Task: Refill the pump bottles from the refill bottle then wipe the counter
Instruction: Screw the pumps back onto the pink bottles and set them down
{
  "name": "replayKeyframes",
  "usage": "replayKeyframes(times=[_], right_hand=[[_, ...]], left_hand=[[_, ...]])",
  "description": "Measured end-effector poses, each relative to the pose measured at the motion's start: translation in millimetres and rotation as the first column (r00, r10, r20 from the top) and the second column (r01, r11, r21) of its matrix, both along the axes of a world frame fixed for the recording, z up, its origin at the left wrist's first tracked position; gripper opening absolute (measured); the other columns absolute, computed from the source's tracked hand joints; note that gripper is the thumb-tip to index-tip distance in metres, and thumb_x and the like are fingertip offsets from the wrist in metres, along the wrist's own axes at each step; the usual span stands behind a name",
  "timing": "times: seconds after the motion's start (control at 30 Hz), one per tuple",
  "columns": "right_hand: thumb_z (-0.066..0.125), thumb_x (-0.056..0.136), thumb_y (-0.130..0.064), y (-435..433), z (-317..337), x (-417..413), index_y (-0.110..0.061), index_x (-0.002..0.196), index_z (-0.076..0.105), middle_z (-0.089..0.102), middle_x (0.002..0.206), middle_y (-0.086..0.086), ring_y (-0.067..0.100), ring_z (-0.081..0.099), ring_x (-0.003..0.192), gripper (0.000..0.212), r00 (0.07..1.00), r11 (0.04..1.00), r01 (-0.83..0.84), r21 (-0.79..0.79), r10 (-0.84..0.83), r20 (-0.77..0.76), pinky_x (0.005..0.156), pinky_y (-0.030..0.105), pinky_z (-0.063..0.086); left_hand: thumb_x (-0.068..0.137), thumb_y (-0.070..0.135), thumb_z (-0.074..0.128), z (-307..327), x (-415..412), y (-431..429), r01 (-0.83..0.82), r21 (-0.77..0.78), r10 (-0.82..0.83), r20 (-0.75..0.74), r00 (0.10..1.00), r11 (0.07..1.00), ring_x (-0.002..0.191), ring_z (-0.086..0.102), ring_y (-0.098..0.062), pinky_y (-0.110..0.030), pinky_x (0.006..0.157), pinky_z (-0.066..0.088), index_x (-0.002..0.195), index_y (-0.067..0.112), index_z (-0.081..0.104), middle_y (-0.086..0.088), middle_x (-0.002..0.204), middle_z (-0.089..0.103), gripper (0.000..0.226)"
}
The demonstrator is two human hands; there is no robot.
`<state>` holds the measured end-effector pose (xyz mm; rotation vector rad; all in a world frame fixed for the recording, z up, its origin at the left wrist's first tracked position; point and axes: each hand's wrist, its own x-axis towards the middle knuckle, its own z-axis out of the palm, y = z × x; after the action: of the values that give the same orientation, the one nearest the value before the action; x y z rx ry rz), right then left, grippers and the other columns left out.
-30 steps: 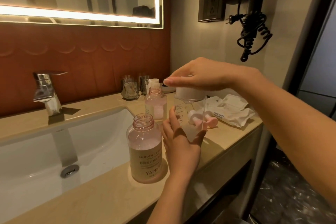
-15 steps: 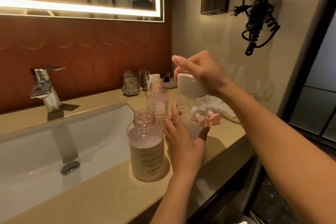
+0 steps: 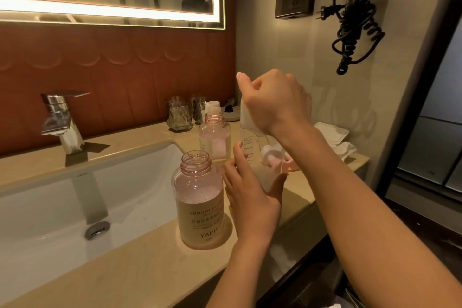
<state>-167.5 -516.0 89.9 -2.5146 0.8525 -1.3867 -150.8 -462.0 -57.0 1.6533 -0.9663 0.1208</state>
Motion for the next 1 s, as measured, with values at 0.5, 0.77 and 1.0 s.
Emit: replayKeyframes(times=[0.5,0.77,1.0], right_hand=[[0.022,0.103,-0.029,-32.8,-34.3,-49.1,-0.016,0.107,0.064,0.065,0.103,0.0,0.004,0.06,0.089,0.044,0.921,0.818,-0.368,0.442,0.254,0.296,0.076,0.017,0.047],[0.037,0.1,-0.032,-22.7,-112.6,-70.7,-0.029,0.102,0.065,0.069,0.102,0.0,0.014,0.064,0.098,0.028,0.897,0.726,-0.427,0.538,0.266,0.353,0.089,0.035,0.052],[0.068,0.075,-0.047,16.0,-120.4,-64.4,-0.034,0.131,0.039,0.053,0.121,-0.012,0.003,0.054,0.107,0.065,0.914,0.795,-0.39,0.464,0.272,0.302,0.085,0.017,0.047]], left_hand=[[0.078,0.036,0.074,2.4,2.2,3.2,0.068,0.025,-0.067,-0.06,0.996,0.997,0.137,0.025,-0.023,-0.045,0.112,0.031,0.148,0.033,-0.004,-0.003,0.146,0.02,0.106],[0.079,0.012,0.074,10.6,-2.5,12.5,0.166,0.018,-0.164,-0.09,0.982,0.986,0.145,0.012,-0.017,-0.044,0.118,0.02,0.138,0.049,-0.022,0.0,0.158,0.006,0.119],[0.084,0.004,0.065,12.2,-7.3,24.1,0.219,0.049,-0.218,-0.01,0.976,0.975,0.146,-0.002,-0.008,-0.031,0.118,0.012,0.123,0.06,-0.035,0.01,0.158,-0.014,0.121]])
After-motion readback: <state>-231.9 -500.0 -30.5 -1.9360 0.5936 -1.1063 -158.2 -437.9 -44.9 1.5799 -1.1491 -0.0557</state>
